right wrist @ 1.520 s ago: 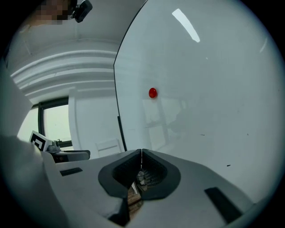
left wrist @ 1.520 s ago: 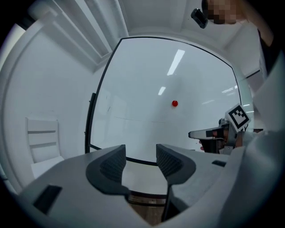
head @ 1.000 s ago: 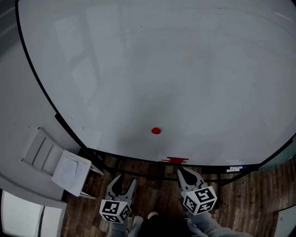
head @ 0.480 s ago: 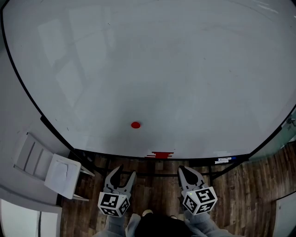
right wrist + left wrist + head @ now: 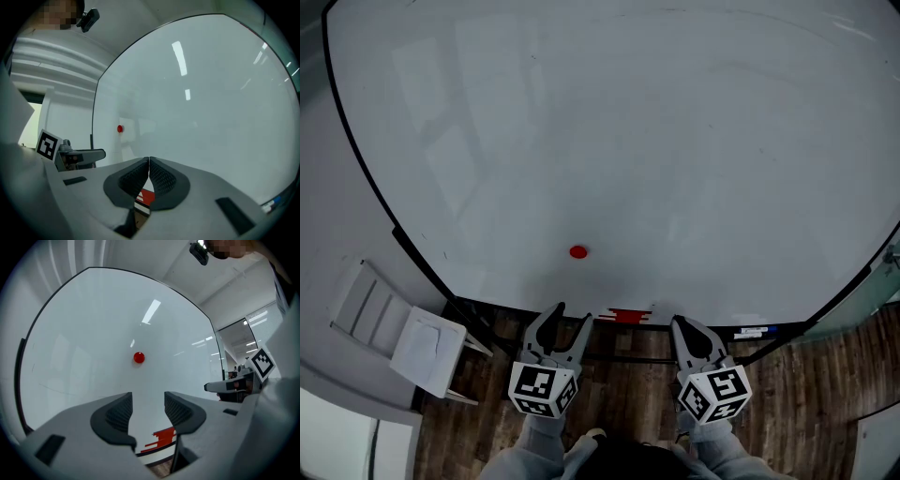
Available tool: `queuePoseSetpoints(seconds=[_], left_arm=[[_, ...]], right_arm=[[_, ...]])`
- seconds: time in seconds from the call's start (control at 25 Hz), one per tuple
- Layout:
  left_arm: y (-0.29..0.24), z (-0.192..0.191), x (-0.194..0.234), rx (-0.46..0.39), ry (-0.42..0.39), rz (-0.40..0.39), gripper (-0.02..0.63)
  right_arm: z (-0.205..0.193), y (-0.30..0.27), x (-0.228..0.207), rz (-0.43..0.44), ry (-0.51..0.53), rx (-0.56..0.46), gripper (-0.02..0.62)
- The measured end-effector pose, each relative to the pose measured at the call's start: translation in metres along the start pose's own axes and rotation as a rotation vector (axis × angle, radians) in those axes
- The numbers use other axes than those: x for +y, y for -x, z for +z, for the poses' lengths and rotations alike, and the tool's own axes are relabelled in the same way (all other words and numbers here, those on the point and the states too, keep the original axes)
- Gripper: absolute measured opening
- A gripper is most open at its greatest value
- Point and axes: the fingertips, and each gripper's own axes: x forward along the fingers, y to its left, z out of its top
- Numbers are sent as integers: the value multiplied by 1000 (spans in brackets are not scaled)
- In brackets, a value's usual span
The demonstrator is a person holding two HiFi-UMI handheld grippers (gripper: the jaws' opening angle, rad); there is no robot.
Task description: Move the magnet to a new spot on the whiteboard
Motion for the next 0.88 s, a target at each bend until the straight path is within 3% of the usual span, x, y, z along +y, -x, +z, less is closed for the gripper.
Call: queuePoseSetpoints(seconds=[0.36,0.56,0.88], left_arm=[[-29,56,17,-116,-63,56,207],[-40,76,15,-145,-123,68,207],[-55,82,19,-144,-188,184,207]], right_arm=[[36,-18,5,9,52,-67,28],[42,-19,4,-1,55,-80,28],[37,-12,-2,-14,54,-59,28]])
